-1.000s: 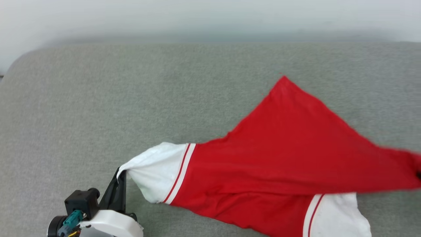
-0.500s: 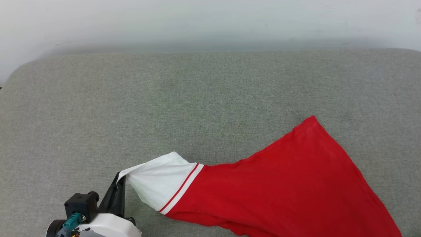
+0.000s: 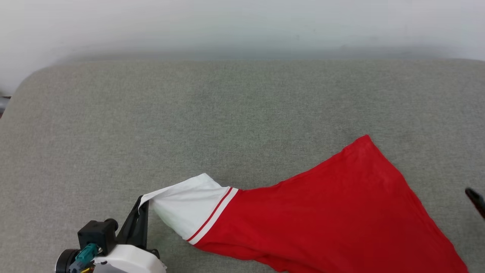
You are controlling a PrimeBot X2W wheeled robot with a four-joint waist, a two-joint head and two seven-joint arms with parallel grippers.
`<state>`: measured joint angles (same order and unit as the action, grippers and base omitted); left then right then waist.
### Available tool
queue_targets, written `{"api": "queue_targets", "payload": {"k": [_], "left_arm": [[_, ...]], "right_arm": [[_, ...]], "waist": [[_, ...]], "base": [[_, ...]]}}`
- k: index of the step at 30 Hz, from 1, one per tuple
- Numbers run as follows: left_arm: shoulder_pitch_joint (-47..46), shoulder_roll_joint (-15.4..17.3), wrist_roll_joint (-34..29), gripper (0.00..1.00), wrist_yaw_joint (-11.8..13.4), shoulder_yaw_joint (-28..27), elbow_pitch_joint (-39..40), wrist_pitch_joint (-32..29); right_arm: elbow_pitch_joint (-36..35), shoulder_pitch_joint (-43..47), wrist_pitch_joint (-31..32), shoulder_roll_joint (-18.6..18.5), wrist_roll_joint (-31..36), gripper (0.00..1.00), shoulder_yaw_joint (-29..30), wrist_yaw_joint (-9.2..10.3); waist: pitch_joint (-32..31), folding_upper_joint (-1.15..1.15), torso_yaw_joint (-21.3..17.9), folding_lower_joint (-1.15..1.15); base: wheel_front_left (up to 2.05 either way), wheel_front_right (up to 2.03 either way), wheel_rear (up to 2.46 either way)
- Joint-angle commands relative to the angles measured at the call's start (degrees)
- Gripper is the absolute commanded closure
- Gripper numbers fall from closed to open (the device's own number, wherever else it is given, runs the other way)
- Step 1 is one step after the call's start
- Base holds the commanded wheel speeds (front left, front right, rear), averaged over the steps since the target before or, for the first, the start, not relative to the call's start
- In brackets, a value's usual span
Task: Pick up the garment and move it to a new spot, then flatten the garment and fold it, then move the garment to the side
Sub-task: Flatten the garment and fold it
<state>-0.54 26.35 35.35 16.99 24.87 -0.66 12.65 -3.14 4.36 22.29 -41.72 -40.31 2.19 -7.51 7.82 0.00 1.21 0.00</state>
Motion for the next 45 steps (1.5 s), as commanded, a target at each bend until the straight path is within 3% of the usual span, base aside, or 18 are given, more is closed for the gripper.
{"api": "queue_targets", "payload": {"k": [1,8,12,13,15,25,32,33,34,35,45], "left_arm": [[-1.15,0.09,-0.36,1.00,0.28,-0.03,0.32,-0.10],[-4.34,-0.79,-1.57,1.00,-0.31,1.28,1.04,-0.24],[-6.31,-1.46,-2.28,1.00,-0.75,2.01,1.16,-0.19],[-7.74,-2.19,-2.60,1.00,-0.93,2.58,1.02,0.01],[-8.66,-2.72,-3.01,1.00,-1.16,2.99,0.96,0.12],[-11.92,-4.37,-3.83,1.00,-1.76,4.17,0.31,0.63],[-12.76,-5.16,-3.87,1.00,-1.91,4.68,-0.42,1.02],[-12.72,-5.17,-3.85,1.00,-1.86,4.64,-0.52,1.06],[-12.66,-5.19,-3.81,1.00,-1.77,4.58,-0.62,1.12],[-12.54,-5.18,-3.76,1.00,-1.70,4.53,-0.80,1.17],[-11.23,-4.11,-3.68,1.00,-1.51,4.55,-1.27,0.96]], "right_arm": [[-1.28,-2.28,0.93,-0.67,0.53,0.00,-0.55,0.04],[-5.08,-15.67,10.06,-4.98,2.81,0.00,-9.03,0.04],[-3.10,-23.82,18.00,-6.20,3.19,0.00,-16.34,0.05],[-0.65,-29.56,23.05,-5.72,2.91,0.00,-21.38,0.05],[1.79,-33.14,25.00,-5.13,3.19,0.00,-24.13,0.05],[18.05,-45.02,25.44,-0.98,5.17,0.00,-36.26,0.04],[27.46,-43.25,21.98,0.86,2.96,0.00,-44.57,0.03],[27.64,-43.27,20.97,0.93,2.37,0.36,-45.54,0.02],[27.72,-43.54,20.01,0.99,1.84,0.86,-46.51,0.02],[27.70,-43.89,18.90,0.89,1.37,1.00,-47.25,-0.05],[24.88,-46.91,3.28,-0.90,-1.61,1.00,-45.96,0.05]], "waist": [[0.89,0.00,0.63,0.00],[4.35,0.00,3.01,0.00],[6.45,0.00,4.51,0.00],[8.00,0.00,5.64,0.00],[9.09,0.00,6.44,0.00],[13.78,0.00,8.95,0.00],[14.76,0.00,9.80,0.00],[14.76,0.00,9.72,0.00],[14.66,0.00,9.61,0.00],[14.41,0.00,9.47,0.00],[8.65,0.00,7.54,0.00]], "base": [[0.00,0.00,0.00],[0.00,0.00,0.00],[0.00,0.00,0.00],[0.00,0.00,0.00],[0.00,0.00,0.00],[0.00,0.00,0.00],[0.00,0.00,0.00],[0.00,0.00,0.00],[0.00,0.00,0.00],[0.00,0.00,0.00],[0.00,0.00,0.00]]}}
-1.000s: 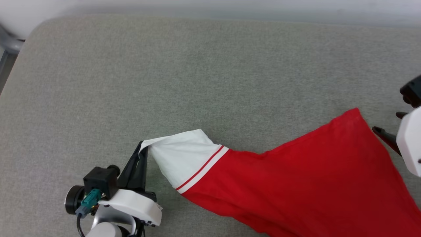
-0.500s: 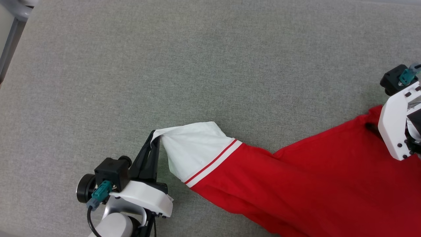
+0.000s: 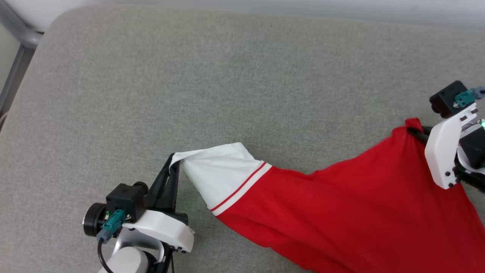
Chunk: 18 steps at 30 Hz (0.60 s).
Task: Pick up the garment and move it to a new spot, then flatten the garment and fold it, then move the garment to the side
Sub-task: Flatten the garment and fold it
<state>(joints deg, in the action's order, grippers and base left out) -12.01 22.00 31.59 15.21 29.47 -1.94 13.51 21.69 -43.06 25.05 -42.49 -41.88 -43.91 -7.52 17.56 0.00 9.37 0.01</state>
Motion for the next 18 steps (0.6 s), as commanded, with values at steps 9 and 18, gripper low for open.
{"api": "queue_targets", "payload": {"k": [9,18], "left_arm": [[-1.94,3.97,-0.67,1.00,1.29,-2.37,3.74,-1.47],[-11.75,7.82,-2.54,1.00,-0.08,-4.66,7.95,-4.42]], "right_arm": [[-4.48,4.15,-10.51,-2.67,-0.14,1.00,6.99,0.06],[-13.49,6.34,-13.70,-1.03,3.05,1.00,18.89,0.06]], "waist": [[-7.89,0.00,-3.71,-0.01],[-11.81,0.00,-6.84,-0.01]], "base": [[0.00,0.00,0.00],[0.00,0.00,0.00]]}}
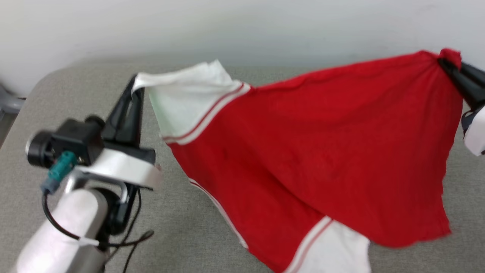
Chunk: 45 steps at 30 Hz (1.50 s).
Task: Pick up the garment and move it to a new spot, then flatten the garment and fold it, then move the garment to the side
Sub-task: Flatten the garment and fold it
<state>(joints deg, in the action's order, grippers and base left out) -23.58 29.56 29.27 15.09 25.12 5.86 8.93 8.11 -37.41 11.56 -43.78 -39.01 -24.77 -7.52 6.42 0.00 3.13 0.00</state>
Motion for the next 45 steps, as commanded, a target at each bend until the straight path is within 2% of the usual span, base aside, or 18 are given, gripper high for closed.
{"api": "queue_targets", "payload": {"k": [1,6,10,14,19,30,39,45], "left_arm": [[-1.86,0.61,-0.56,1.00,-0.31,-0.35,0.48,-0.37],[-10.48,1.71,-1.72,1.00,-2.52,-0.15,1.09,-3.15],[-17.35,1.39,-2.65,1.00,-4.17,0.45,0.83,-5.14],[-23.57,1.20,-3.21,1.00,-5.69,0.63,0.09,-6.66],[-32.14,0.03,-3.84,1.00,-7.65,1.12,-2.53,-7.95],[-56.71,-2.75,-7.35,1.00,-12.88,1.94,-11.63,-9.51],[-76.08,-4.98,-8.19,1.00,-16.93,0.95,-26.83,-7.13],[-84.14,-6.18,-9.57,1.00,-17.89,1.39,-34.62,-4.58]], "right_arm": [[-0.99,0.85,-0.07,0.64,0.65,1.00,1.24,0.06],[-6.78,1.00,1.75,3.01,2.96,1.00,7.77,0.06],[-10.73,0.16,3.88,5.05,4.61,1.00,11.32,0.06],[-13.29,-1.81,5.79,6.95,5.84,1.00,13.34,0.06],[-12.95,-7.27,7.20,8.56,7.28,1.00,14.29,0.06],[-1.37,-30.19,5.81,10.78,11.16,1.00,12.49,0.06],[10.56,-49.45,0.44,11.91,14.28,1.00,9.44,0.06],[19.00,-59.26,-4.95,12.45,15.92,1.00,5.69,0.07]], "waist": [[-1.00,0.00,-0.84,0.00],[-1.67,0.00,-1.78,0.00],[-1.28,0.00,-2.42,0.00],[0.26,0.00,-3.05,0.00],[3.65,0.00,-3.48,0.00],[15.55,0.00,-4.57,0.00],[22.17,0.00,-4.81,0.00],[24.57,0.00,-4.58,0.00]], "base": [[0.00,0.00,0.00],[0.00,0.00,0.00],[0.00,0.00,0.00],[0.00,0.00,0.00],[0.00,0.00,0.00],[0.00,0.00,0.00],[0.00,0.00,0.00],[0.00,0.00,0.00]]}}
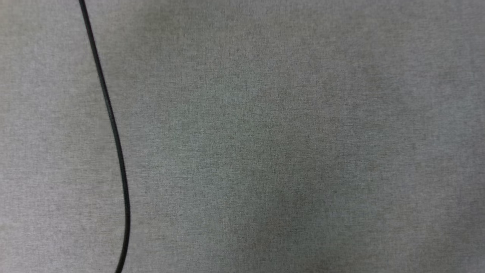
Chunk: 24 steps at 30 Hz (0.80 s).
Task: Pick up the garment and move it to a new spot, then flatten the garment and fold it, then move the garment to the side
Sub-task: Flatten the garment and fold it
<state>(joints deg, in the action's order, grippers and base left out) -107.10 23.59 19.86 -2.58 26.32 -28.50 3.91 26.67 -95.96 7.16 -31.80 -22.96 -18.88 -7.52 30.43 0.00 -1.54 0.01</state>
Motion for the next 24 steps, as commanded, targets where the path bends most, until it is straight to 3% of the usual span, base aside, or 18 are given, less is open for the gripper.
{"api": "queue_targets", "payload": {"k": [1,12,24], "left_arm": [[-1.42,-0.45,-0.26,1.00,-0.30,0.26,-1.41,0.78],[2.25,-1.70,1.05,1.00,-1.25,1.27,-9.64,5.90],[26.69,-0.43,4.33,1.00,0.60,1.44,-7.03,10.59]], "right_arm": [[2.10,-1.75,-1.65,0.71,-0.23,1.00,-0.78,0.07],[13.22,-1.67,-8.57,0.81,-2.39,1.00,-13.34,0.07],[14.88,14.86,-17.40,0.63,-13.75,1.00,-23.43,0.07]], "waist": [[0.85,0.00,0.10,-0.01],[3.27,0.00,0.57,-0.01],[-1.07,0.00,1.12,-0.01]], "base": [[0.00,0.00,0.00],[0.00,0.00,0.00],[0.00,0.00,0.00]]}}
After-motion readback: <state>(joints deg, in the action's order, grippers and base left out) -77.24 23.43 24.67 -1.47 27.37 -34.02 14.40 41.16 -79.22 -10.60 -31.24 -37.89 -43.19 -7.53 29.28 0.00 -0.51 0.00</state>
